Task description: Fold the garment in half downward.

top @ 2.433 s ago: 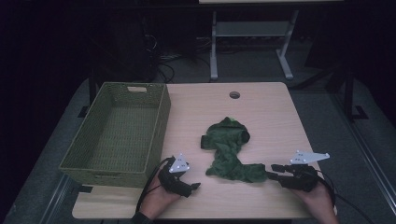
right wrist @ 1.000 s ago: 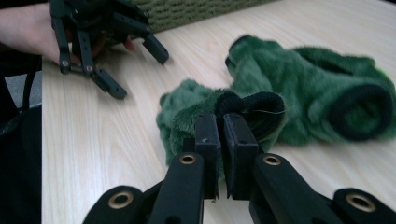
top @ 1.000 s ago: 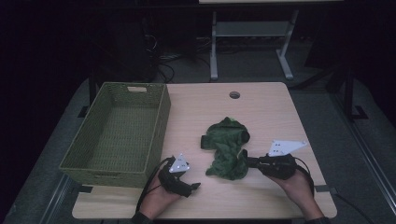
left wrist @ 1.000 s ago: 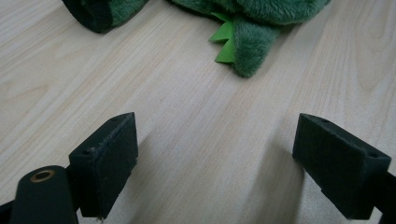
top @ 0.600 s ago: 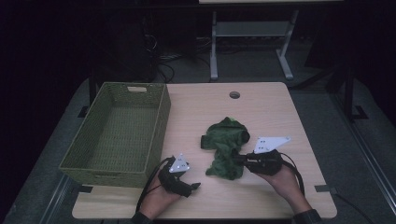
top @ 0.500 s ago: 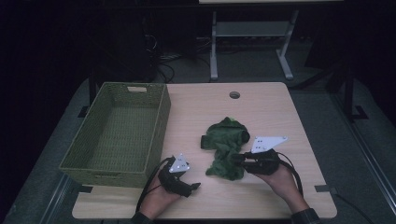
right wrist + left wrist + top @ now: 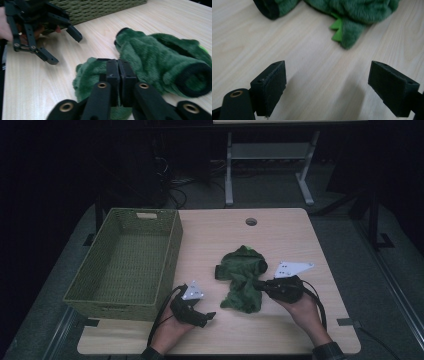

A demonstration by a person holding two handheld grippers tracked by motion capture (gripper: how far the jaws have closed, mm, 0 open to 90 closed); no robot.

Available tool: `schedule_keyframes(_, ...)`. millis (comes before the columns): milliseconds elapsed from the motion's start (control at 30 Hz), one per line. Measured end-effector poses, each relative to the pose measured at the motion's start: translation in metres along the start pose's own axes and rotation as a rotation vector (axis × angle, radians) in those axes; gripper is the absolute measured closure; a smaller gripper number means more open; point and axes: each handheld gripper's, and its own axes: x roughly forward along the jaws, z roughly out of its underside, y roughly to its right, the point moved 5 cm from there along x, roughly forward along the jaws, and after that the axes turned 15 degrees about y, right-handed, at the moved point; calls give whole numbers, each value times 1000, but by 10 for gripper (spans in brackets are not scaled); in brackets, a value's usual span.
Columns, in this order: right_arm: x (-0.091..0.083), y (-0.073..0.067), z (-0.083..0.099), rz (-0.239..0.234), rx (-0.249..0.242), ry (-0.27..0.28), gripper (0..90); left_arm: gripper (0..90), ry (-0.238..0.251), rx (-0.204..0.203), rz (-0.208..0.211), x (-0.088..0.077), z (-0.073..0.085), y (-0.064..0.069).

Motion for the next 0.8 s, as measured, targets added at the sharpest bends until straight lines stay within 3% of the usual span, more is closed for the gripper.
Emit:
schedule_keyframes(100, -1, 4, 1, 12, 36, -15, 765, 195, 11, -17, 4, 1, -9, -1)
schedule_keyframes(267, 2, 16, 0, 41, 53, -34, 667, 235, 22, -24, -3, 5, -22, -7)
schedule_keyframes(567, 6, 28, -5, 67, 69, -40, 616, 294, 33, -21, -16, 17, -45, -12)
schedule_keyframes(800, 7, 47, -20, 102, 77, -28, 577, 310, 62, -19, -57, 28, -73, -35)
